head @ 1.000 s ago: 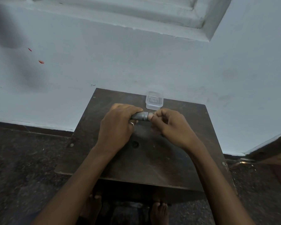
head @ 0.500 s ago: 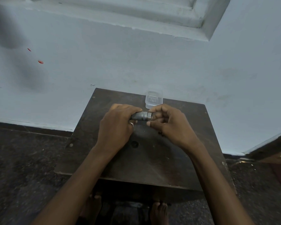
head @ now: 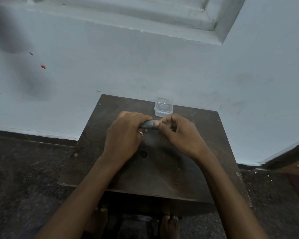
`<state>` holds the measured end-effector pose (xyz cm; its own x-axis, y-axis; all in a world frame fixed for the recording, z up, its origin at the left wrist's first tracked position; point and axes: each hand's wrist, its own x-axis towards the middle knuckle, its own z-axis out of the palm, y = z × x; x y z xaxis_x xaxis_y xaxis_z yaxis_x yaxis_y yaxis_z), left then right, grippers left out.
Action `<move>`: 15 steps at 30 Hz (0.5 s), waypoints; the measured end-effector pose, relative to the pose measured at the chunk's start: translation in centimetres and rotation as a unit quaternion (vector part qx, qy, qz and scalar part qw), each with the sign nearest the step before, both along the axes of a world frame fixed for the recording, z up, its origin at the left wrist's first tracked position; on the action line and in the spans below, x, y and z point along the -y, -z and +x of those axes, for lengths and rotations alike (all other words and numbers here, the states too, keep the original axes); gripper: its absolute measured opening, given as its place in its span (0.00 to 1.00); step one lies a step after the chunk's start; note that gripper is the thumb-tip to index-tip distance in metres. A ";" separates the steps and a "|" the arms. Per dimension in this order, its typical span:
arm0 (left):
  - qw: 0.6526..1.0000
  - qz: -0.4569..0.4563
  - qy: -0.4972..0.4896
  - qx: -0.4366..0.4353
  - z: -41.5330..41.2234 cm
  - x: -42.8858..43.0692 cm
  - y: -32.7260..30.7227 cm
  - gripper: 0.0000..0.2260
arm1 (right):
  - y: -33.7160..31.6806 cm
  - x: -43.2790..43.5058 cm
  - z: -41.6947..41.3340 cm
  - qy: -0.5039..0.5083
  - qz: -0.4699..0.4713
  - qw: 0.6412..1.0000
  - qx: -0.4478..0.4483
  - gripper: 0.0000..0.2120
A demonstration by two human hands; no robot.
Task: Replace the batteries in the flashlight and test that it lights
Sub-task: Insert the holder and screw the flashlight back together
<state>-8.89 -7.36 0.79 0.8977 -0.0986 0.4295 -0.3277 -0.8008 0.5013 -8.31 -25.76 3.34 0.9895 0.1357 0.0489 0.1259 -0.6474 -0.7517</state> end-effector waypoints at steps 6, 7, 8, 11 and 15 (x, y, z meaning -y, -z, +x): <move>1.000 -0.007 -0.002 -0.003 0.0 -0.1 -0.1 0.17 | 0.0 0.5 0.2 -0.030 0.068 0.997 0.002 0.11; 1.000 -0.009 -0.001 -0.003 0.1 -0.1 0.0 0.17 | 0.0 0.4 0.2 -0.028 0.067 0.997 0.003 0.09; 1.000 -0.011 0.000 -0.002 0.1 -0.1 0.0 0.17 | 0.0 0.4 0.2 -0.028 0.059 0.998 0.003 0.06; 1.000 -0.015 0.008 0.003 0.1 -0.1 0.2 0.17 | -0.1 0.2 0.0 -0.017 0.001 1.000 0.020 0.14; 1.000 -0.010 0.012 0.005 0.0 0.1 0.0 0.16 | 0.0 0.0 0.0 0.002 -0.045 0.999 0.026 0.27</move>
